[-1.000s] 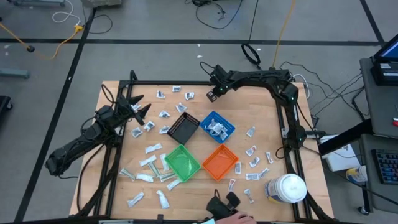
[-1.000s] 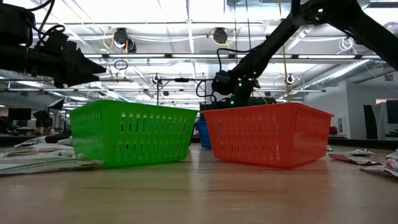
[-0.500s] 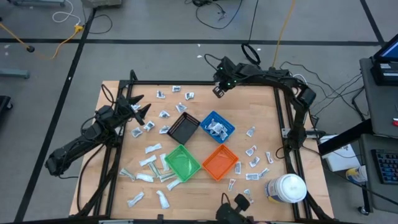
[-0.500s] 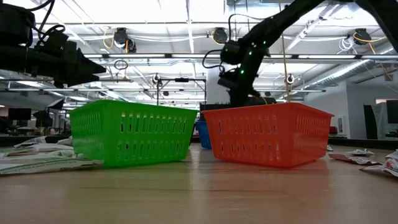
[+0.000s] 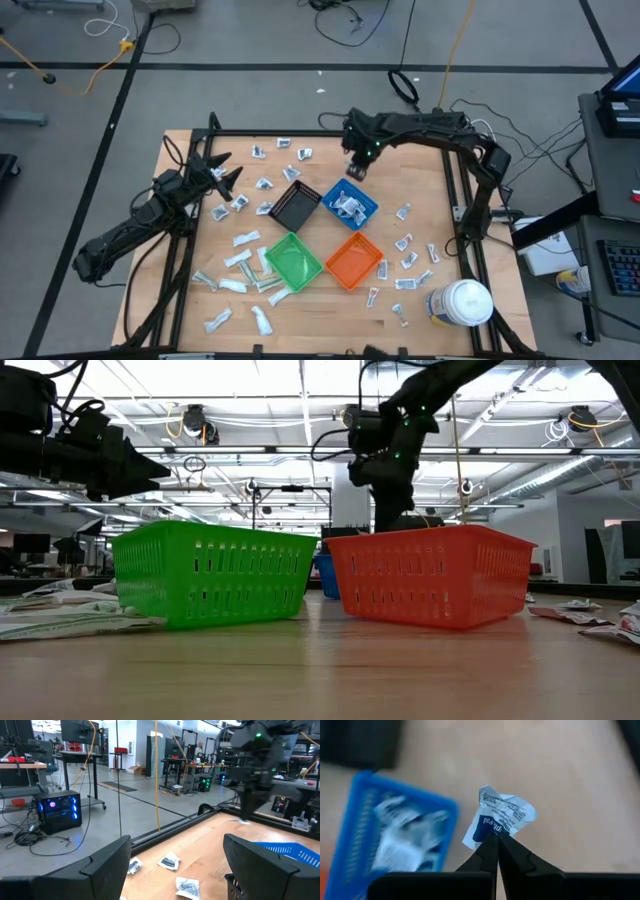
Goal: Pick & Place First Aid Supplies
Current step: Put the blue alcohol pad into the blue bin
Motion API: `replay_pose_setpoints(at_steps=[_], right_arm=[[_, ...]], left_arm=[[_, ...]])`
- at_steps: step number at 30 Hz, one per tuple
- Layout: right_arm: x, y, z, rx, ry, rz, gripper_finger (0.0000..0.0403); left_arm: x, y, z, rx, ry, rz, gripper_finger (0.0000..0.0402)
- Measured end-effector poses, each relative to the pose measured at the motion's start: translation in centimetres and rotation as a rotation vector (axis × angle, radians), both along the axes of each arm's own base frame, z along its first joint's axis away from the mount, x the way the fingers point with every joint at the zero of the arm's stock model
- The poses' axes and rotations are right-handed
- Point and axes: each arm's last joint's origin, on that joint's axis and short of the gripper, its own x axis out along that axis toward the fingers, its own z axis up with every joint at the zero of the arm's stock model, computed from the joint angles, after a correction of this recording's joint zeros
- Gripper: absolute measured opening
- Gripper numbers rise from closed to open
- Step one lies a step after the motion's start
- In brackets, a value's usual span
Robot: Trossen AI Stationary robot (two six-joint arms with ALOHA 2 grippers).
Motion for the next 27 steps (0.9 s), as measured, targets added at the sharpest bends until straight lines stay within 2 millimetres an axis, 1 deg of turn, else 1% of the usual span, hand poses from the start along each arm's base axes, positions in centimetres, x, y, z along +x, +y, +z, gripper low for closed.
replay_pose_setpoints(at_steps=[3,9,11,15,18,22,25,27], right_arm=[[0.6,1.9,0.1,0.018,0.007,0.129,0.0000],[1.1,5.6,0.6,0.038,0.041,0.345,0.0000],[1.2,6.4,0.4,0.056,0.060,0.380,0.0000],[1.6,7.7,0.3,0.057,0.058,0.394,0.0000],[1.9,9.0,-0.9,0.042,0.066,0.429,0.0000],[2.2,10.6,-2.8,-0.034,0.075,0.457,0.0000],[1.9,11.2,-4.3,-0.082,0.104,0.459,0.0000],[1.6,11.3,-5.0,-0.117,0.127,0.454,0.0002]], left_arm=[[0.0,0.0,0.0,0.000,0.000,0.000,0.0324],[0.0,0.0,0.0,0.000,0.000,0.000,0.0324],[0.0,0.0,0.0,0.000,0.000,0.000,0.0324],[0.0,0.0,0.0,0.000,0.000,0.000,0.0324],[0.0,0.0,0.0,0.000,0.000,0.000,0.0324],[0.0,0.0,0.0,0.000,0.000,0.000,0.0324],[0.0,0.0,0.0,0.000,0.000,0.000,0.0324],[0.0,0.0,0.0,0.000,0.000,0.000,0.0324]])
